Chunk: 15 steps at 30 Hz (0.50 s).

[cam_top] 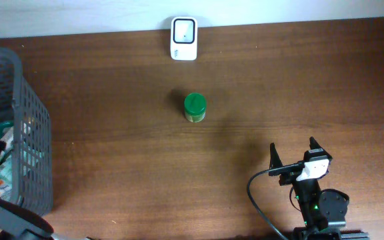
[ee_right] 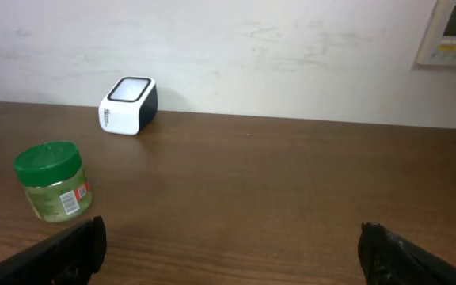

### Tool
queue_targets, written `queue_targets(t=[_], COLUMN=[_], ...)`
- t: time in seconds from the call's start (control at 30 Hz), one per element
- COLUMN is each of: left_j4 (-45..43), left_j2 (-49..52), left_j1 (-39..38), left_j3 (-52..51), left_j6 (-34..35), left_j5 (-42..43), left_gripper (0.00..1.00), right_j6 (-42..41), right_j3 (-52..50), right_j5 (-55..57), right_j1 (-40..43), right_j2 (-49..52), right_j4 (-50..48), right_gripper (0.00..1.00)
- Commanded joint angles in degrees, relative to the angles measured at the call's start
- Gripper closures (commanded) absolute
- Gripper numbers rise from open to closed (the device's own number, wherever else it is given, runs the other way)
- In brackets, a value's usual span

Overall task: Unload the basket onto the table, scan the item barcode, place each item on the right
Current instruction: 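Reach the left gripper into the basket and grasp the light-green packet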

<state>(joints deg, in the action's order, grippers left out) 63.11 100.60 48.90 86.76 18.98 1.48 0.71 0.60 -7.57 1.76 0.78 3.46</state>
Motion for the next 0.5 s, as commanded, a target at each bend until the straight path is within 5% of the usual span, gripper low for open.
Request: queue_targets(t=[0.0,0.23,0.47], left_j4=[-6.8,-20.4,-26.6], left_j2=[-0.2,-0.1,-0.1], left_j1=[1.0,0.7,0.1], left_j3=[-7.8,-17.1,-19.2], left_j6=[-3.7,-5.9,-11.0], left_j5=[-2.7,-1.8,4.4], left_gripper=[0.07,0.07,0.24], right_j6=[0.4,0.4,0.4], right_j3=[-0.3,-0.3,-0.3], right_j5=[-0.6,-0.6,-0.6], right_j1=[-0.3,-0.3,-0.3], right_j2=[-0.4,-0.4,-0.4], right_j4=[0.3,0.3,0.3], right_gripper=[0.02,0.02,0.01])
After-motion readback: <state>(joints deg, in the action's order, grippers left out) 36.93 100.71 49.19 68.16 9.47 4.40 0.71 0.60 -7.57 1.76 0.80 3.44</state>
